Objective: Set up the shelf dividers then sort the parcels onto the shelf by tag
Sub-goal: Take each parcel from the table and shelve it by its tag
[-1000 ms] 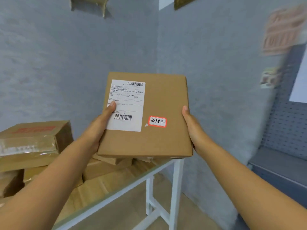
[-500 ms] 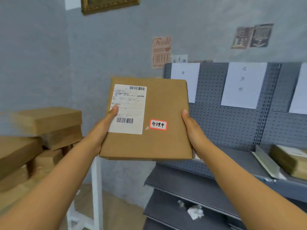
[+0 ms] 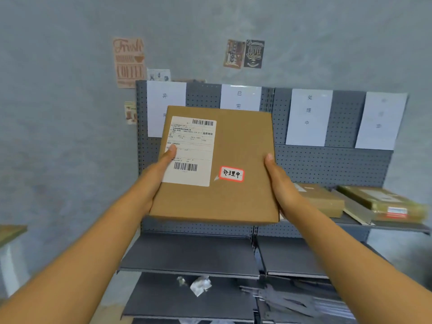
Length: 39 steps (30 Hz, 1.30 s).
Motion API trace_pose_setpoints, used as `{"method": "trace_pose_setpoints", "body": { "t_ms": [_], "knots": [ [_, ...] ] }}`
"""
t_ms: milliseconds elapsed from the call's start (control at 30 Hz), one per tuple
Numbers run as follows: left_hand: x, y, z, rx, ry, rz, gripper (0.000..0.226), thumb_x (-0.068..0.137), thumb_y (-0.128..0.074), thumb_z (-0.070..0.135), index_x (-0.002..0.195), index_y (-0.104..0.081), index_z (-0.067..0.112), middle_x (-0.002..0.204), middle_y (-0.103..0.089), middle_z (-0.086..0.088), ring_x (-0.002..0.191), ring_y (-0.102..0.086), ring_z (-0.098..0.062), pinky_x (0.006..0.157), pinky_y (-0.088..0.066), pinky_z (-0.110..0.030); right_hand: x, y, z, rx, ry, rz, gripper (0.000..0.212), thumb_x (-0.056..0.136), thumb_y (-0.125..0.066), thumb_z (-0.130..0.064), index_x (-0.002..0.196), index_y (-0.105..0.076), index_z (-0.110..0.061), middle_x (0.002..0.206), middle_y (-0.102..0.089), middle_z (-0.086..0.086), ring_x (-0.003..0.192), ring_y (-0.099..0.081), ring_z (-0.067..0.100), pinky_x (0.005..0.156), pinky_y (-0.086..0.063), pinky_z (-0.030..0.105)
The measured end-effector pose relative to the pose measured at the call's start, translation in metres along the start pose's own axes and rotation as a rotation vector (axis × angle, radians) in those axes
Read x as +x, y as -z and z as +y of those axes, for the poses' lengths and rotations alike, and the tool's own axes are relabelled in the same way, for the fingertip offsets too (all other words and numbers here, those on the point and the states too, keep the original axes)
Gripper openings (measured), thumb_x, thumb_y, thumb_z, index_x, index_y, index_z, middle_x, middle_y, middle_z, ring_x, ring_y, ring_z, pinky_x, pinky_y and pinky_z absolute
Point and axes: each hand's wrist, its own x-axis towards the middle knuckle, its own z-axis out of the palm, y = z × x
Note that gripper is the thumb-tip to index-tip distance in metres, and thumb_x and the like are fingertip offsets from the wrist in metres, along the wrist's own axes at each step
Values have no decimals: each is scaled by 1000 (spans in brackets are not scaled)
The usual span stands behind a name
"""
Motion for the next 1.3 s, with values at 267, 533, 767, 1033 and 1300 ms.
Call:
{"method": "trace_pose_setpoints", "body": {
  "t_ms": [267,533,767,1033,1300],
  "knots": [
    [58,-98,-32,-60,69,-245,50,72,-66,75,105,-75,39,112,-75,-1,100,-73,-26,83,-59,-47,-4,92,16,-84,-25,260,82,84,-41,-82,143,-47,-26,130,-65,4,115,-65,27,104,-49,52],
    [112,-213,-86,-56,94,-303,44,88,-61,61,118,-69,30,112,-75,-2,99,-73,-25,84,-60,-44,11,203,62,45,-171,487,46,86,-49,-76,106,-64,-37,88,-79,-7,74,-76,13,56,-58,27],
    [182,-315,-138,-117,204,-226,46,88,-65,56,121,-69,24,113,-75,-8,106,-70,-31,100,-51,-53,81,311,108,18,-226,475,65,89,-57,-63,140,-48,-24,124,-67,8,108,-67,30,98,-54,50],
    [247,-390,-151,-113,217,-142,32,95,-59,49,115,-69,27,107,-77,-5,97,-74,-26,83,-60,-41,172,389,134,45,-257,325,46,91,-63,-51,128,-59,-23,110,-73,4,96,-71,24,67,-55,32],
    [330,-432,-171,-76,301,-29,25,94,-63,43,106,-70,23,87,-79,-4,71,-76,-21,54,-58,-30,274,430,169,17,-293,257,42,95,-59,-47,126,-62,-19,111,-73,8,101,-70,29,87,-57,42]
  ]
}}
